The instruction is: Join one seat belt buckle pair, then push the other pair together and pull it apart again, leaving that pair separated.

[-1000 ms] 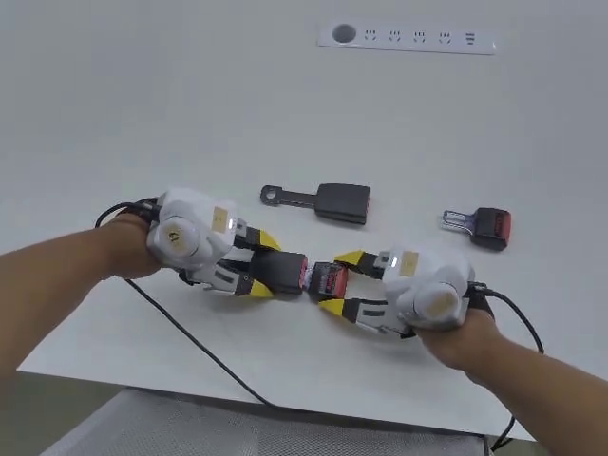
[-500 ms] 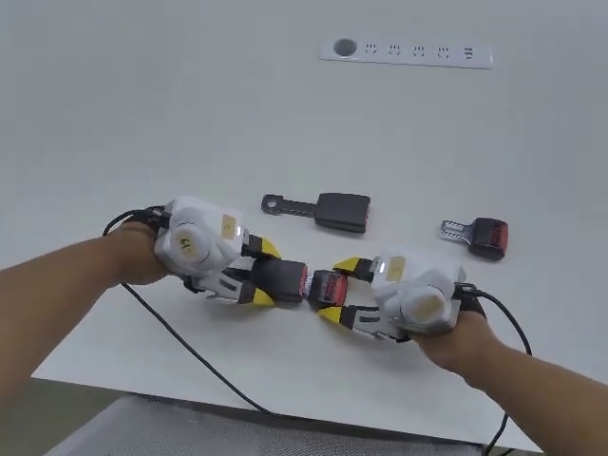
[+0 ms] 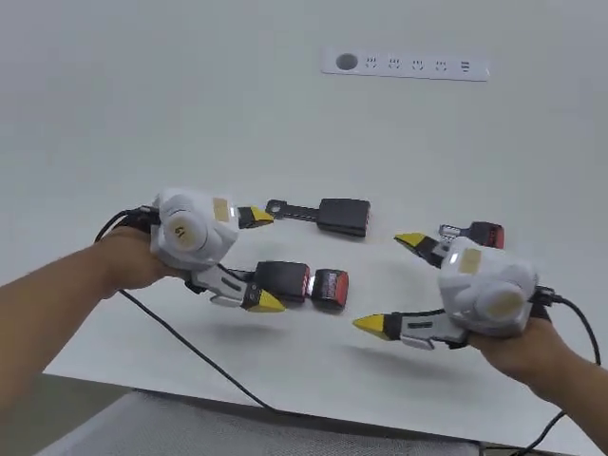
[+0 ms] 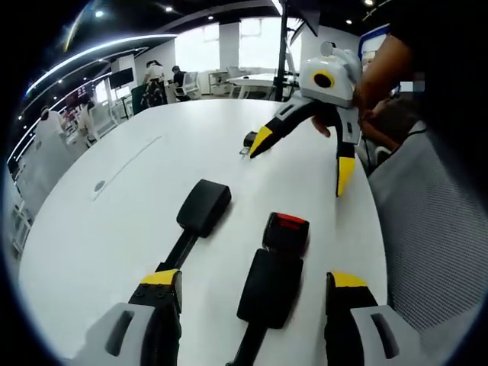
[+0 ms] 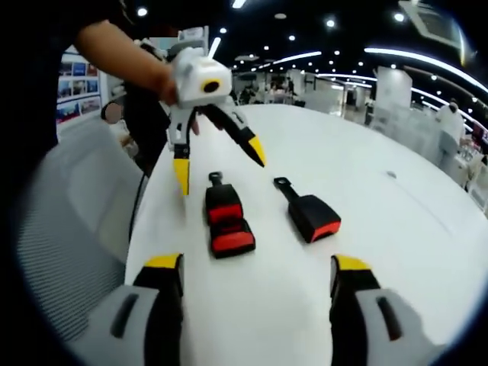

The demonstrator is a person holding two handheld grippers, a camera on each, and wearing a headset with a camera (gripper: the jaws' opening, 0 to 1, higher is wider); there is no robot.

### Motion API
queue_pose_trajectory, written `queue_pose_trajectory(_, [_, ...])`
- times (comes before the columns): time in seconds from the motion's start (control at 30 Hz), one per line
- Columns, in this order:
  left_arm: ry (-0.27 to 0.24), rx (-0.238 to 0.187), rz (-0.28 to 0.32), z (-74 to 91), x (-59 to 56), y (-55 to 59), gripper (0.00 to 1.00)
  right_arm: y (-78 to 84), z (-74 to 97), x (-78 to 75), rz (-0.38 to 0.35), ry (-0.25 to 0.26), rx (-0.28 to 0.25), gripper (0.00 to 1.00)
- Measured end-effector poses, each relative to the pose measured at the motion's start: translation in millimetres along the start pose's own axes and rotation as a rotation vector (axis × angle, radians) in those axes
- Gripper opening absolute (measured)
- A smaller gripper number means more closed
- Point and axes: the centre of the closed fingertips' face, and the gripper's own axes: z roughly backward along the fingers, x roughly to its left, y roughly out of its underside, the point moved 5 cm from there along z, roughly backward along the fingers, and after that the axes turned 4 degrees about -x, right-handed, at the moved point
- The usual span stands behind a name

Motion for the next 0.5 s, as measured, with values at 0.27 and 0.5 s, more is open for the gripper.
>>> queue_pose_trajectory(0.27, [-0.043,-0.033,-0.052,2.6,24.9,-34.2,0.82,9.8,55.1,-45.5,0.035,0.081,0.052,0.79])
queue_pose_trajectory(0.5, [-0.059,-0.026,-0.111,-6.6,53.7,-51.5,0.82,18.8,78.5,-79.7,0.014,0.083,0.079,0.79])
